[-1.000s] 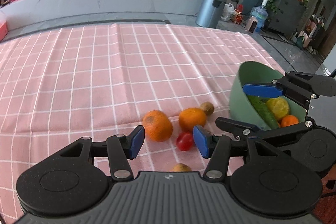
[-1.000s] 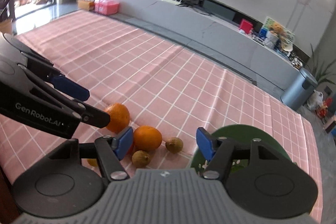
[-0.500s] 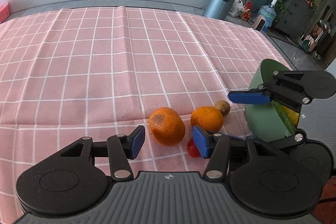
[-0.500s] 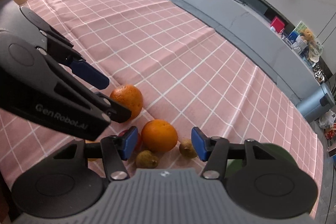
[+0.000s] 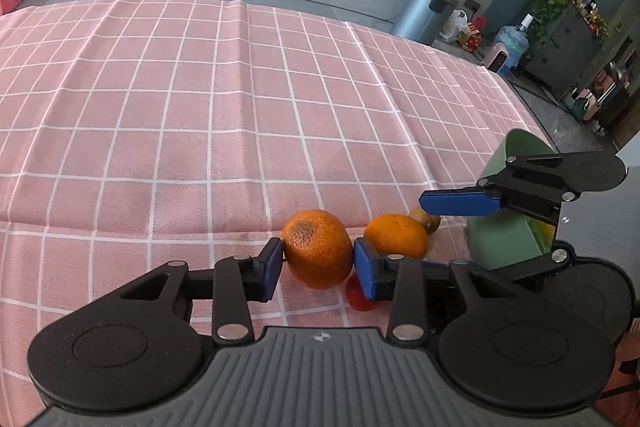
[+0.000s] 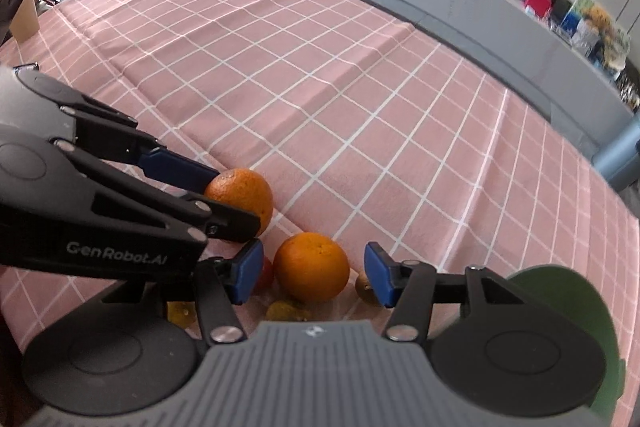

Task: Organize fruits
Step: 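Grasp an orange with the left tool while the right tool grasps another orange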

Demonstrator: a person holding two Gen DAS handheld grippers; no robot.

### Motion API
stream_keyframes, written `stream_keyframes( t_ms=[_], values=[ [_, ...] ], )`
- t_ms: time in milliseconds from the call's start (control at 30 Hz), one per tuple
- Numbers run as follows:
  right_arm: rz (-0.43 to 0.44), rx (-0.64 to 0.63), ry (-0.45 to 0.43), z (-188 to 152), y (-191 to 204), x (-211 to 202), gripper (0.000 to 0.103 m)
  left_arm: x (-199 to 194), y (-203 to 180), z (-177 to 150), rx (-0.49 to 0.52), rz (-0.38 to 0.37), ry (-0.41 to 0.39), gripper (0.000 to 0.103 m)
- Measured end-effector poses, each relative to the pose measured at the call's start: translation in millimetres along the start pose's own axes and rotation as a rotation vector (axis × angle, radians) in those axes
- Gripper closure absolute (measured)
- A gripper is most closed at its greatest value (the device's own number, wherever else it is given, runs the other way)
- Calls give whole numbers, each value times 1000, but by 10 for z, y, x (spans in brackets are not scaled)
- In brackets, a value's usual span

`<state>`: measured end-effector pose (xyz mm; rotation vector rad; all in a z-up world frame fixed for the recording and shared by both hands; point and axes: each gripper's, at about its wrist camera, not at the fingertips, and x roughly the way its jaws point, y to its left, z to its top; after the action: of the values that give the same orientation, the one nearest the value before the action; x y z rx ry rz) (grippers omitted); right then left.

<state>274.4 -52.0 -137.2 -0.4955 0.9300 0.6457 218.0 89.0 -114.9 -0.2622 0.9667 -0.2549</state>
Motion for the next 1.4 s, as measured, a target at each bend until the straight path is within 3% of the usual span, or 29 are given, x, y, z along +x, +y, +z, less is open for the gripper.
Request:
stream_keyframes(
  t_ms=[233, 467, 733, 1000, 1133, 1267, 1333, 1400],
  values=[
    [18, 2, 25, 21, -27, -6, 51, -77, 61, -2, -37, 38, -14, 61],
    [57, 60, 75, 143, -86, 98, 49, -139, 146, 11, -89, 34, -35, 61],
    [89, 16, 123, 199, -36, 105, 50, -161, 150, -6, -94, 24, -29, 61],
    [65, 27, 146, 273, -137, 115, 54, -157, 202, -1, -115, 35, -31, 61],
    [94, 3, 197, 289, -109, 202, 54, -161, 201, 4, -117, 24, -36, 61],
    [100, 56, 202, 304, -165, 268, 55, -165, 195, -5, -113, 35, -34, 61],
    [106, 85, 208, 303, -186, 282, 63, -177, 177, -13, -105, 34, -36, 61],
    [106, 83, 199, 285, -176, 269, 63, -198, 153, -21, -93, 39, -43, 61]
  ],
)
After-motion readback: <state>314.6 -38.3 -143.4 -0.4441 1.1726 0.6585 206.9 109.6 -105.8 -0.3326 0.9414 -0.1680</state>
